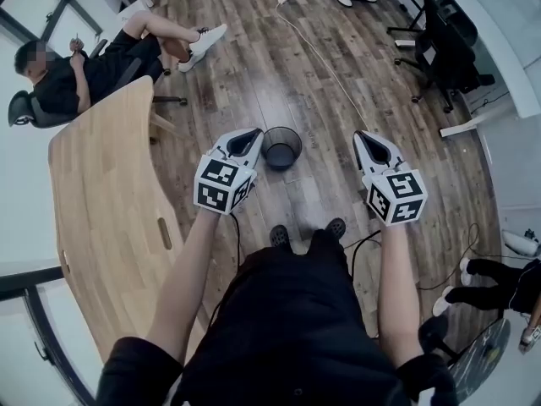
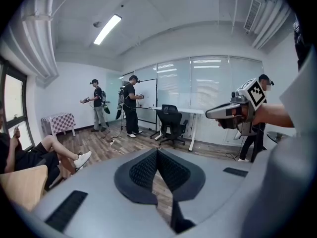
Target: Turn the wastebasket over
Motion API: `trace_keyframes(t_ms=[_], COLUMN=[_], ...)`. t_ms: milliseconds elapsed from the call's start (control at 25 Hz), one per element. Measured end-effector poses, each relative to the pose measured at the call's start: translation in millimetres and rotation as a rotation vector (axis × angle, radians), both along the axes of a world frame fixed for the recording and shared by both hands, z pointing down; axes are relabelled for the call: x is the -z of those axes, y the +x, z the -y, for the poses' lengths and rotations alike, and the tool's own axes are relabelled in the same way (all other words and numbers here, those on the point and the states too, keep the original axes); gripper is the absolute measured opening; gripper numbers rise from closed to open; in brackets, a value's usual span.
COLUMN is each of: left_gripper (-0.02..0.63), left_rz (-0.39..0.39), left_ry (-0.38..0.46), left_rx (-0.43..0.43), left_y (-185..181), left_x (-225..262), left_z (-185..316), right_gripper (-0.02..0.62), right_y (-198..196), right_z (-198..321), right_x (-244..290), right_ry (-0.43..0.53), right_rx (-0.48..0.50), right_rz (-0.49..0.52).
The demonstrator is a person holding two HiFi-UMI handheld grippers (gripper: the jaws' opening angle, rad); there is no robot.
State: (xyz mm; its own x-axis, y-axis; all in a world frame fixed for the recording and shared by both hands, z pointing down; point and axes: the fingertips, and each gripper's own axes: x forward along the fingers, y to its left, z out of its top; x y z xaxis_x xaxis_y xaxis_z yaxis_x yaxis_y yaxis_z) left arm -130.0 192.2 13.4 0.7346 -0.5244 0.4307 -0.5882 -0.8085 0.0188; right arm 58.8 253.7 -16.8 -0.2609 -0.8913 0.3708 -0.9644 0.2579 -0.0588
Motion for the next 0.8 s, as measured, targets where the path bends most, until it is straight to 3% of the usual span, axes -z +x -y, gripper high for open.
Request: trace_keyframes(t_ms=[440,800], left_gripper=[0.017,0.017], left_rz=[-0.005,0.014], left_ry=[-0.036,-0.143], left_rx=[-0.008,0.002], left_y=[-8.5,-3.0], left_x=[-14.6,-51.1], left_z=[2.3,-6.2], right_gripper=[0.034,0.034], right_y=[-3.8,-0.8], right_z=[-3.3,-9.0], right_x=[-6.9,-49.3], right_ry=[0.005,-0.109], right_rx=[-0.053,-0.053], right_rz=[-0.016,0.042])
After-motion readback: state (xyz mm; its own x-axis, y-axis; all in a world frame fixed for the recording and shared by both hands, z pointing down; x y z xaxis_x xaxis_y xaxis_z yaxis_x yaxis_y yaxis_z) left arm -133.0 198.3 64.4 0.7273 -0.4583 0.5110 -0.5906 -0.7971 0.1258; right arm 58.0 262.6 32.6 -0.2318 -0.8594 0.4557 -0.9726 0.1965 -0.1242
